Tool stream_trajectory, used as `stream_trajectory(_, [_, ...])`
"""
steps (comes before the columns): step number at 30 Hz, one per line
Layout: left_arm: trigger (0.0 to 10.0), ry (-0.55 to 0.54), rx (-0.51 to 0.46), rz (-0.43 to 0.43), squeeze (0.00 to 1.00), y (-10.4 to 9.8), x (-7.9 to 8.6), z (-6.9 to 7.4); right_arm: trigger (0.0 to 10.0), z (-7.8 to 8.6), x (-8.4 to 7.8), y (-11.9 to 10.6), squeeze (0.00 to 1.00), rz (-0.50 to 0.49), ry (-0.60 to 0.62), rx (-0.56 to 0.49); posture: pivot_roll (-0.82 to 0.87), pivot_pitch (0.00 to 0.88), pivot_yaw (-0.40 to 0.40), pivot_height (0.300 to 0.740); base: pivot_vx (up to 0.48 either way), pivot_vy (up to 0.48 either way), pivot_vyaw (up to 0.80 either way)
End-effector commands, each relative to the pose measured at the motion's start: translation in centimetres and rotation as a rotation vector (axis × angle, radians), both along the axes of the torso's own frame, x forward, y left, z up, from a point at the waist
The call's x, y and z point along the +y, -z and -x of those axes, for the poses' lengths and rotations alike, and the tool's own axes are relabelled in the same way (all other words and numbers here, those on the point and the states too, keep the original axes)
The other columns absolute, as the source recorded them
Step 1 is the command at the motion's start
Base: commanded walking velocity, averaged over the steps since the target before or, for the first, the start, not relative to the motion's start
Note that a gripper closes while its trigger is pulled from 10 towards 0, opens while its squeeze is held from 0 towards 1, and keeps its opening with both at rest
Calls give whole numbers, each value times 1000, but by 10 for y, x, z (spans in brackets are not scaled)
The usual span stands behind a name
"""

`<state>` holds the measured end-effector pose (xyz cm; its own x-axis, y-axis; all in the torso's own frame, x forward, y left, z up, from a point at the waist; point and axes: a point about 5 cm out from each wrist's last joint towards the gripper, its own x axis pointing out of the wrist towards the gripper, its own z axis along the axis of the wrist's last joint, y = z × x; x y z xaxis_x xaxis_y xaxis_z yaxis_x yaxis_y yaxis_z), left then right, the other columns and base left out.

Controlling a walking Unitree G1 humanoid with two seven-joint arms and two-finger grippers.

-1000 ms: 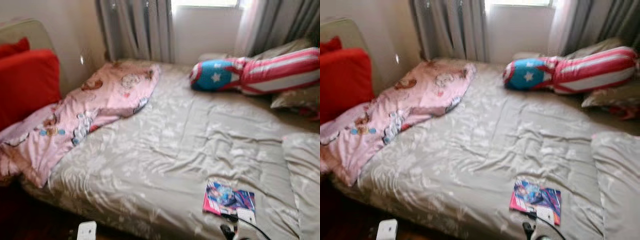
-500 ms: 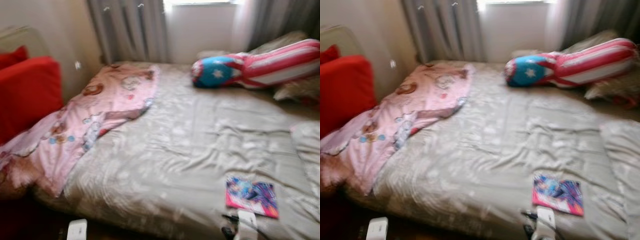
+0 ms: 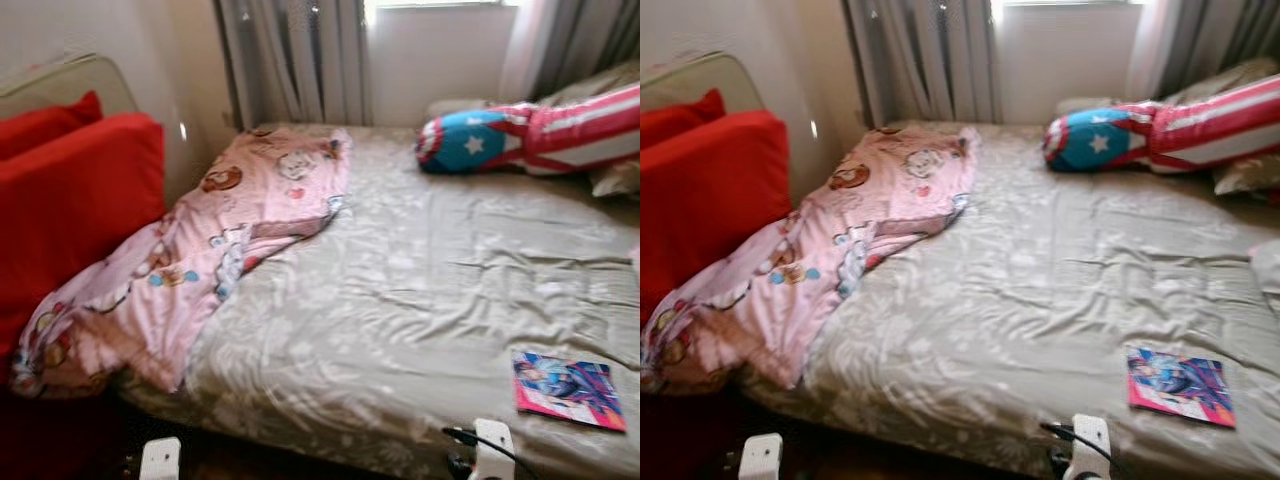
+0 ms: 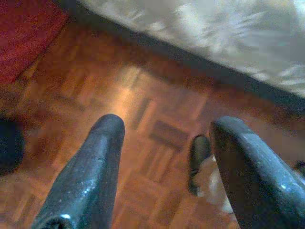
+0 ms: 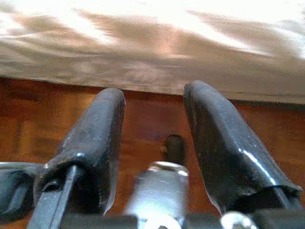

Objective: Clean up the room

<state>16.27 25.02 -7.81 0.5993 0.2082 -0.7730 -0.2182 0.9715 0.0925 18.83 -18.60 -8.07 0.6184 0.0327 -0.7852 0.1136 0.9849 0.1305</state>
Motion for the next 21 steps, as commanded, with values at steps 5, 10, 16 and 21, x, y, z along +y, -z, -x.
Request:
stream_trajectory(5, [10000, 4, 1, 2, 0, 0, -4, -2, 10000, 1, -5, 0, 0, 12, 1, 9, -15, 0, 38, 740, 0, 480, 0])
stream_trajectory(10, [10000, 3, -3, 2, 0, 0, -4, -3, 10000, 1, -5, 0, 0, 12, -6, 10, -14, 0, 32, 740, 0, 480, 0])
stream_trajectory(16, [10000, 2, -3, 4, 0, 0, -5, -2, 10000, 2, -6, 0, 0, 15, -14, 13, -14, 0, 29, 740, 0, 480, 0])
stream_trajectory(21, [10000, 3, -2, 3, 0, 1, -4, -2, 10000, 2, -6, 0, 0, 16, -21, 14, -12, 0, 30, 740, 0, 480, 0])
